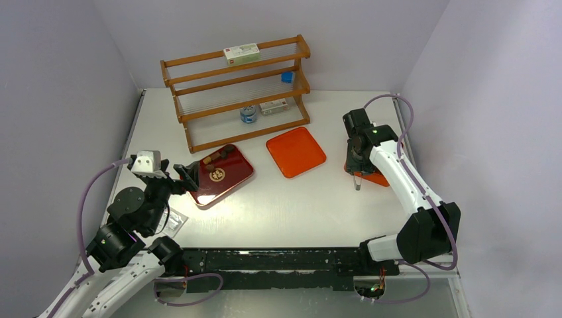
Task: Pack the chocolate
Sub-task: Place the fake chocolate in the packing bottle.
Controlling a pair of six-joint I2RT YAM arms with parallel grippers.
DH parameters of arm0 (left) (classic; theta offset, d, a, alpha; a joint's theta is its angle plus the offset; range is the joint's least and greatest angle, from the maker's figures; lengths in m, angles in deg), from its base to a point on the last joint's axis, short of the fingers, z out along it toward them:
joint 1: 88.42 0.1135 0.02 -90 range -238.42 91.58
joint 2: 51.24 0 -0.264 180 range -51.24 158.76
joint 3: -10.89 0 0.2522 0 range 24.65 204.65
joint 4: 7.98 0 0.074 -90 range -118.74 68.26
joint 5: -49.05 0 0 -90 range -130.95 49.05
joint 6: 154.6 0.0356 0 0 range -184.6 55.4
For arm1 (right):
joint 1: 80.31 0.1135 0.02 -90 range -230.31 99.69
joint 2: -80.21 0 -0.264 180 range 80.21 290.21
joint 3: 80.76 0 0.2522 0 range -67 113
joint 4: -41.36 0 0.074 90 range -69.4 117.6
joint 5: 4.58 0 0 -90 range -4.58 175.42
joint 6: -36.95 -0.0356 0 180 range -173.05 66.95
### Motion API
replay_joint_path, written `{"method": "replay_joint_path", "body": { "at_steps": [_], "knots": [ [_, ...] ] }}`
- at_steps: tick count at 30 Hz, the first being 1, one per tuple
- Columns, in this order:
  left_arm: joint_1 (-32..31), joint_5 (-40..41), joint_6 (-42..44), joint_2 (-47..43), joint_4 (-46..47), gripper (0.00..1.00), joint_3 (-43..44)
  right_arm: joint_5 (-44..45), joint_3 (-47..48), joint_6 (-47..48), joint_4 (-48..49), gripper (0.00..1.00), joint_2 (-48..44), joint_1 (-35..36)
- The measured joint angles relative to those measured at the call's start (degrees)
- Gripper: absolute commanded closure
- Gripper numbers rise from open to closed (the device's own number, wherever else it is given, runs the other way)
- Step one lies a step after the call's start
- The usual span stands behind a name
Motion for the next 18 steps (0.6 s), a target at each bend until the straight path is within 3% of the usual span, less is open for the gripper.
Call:
{"method": "replay_joint_path", "body": {
  "at_steps": [18],
  "knots": [
    [0.0, 0.0, 0.0, 0.0, 0.0, 0.02, 0.0, -1.7, 5.9, 1.5, 0.2, 0.65, -3.1, 2.0]
  ]
}}
